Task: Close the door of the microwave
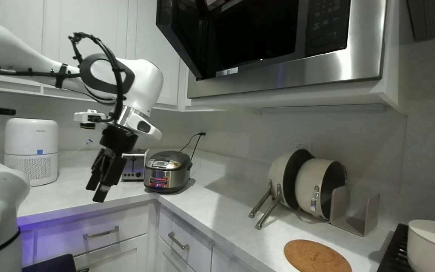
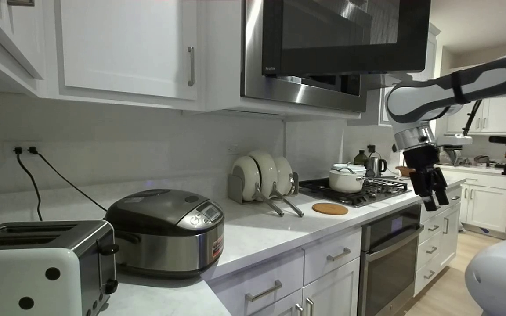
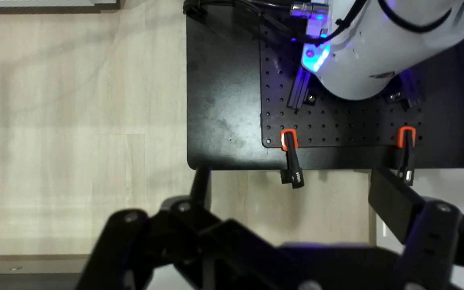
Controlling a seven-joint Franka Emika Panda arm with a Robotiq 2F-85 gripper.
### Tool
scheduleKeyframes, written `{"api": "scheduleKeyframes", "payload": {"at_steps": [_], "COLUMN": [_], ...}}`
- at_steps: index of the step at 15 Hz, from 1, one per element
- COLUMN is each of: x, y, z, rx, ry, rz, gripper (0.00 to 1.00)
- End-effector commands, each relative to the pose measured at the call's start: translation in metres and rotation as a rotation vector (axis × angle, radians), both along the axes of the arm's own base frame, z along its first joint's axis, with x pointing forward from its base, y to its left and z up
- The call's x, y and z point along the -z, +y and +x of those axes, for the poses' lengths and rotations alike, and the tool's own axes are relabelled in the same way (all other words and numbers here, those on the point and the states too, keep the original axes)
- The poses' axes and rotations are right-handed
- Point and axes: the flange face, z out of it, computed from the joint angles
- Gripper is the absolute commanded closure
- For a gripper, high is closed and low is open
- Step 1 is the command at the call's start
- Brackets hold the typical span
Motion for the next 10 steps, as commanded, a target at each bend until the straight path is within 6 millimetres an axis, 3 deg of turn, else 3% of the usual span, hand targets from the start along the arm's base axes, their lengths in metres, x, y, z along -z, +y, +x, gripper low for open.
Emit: {"api": "scheduleKeyframes", "payload": {"at_steps": [1,4,10], "x": [-0.029,-0.065,-0.117], "y": [0.027,0.055,0.108], "z": [-0.055,-0.09,-0.113], "rx": [-0.128,-0.2,-0.353], "ry": [-0.14,-0.282,-0.615], "rz": [0.012,0.057,0.105], "gripper": [0.0,0.0,0.0]}}
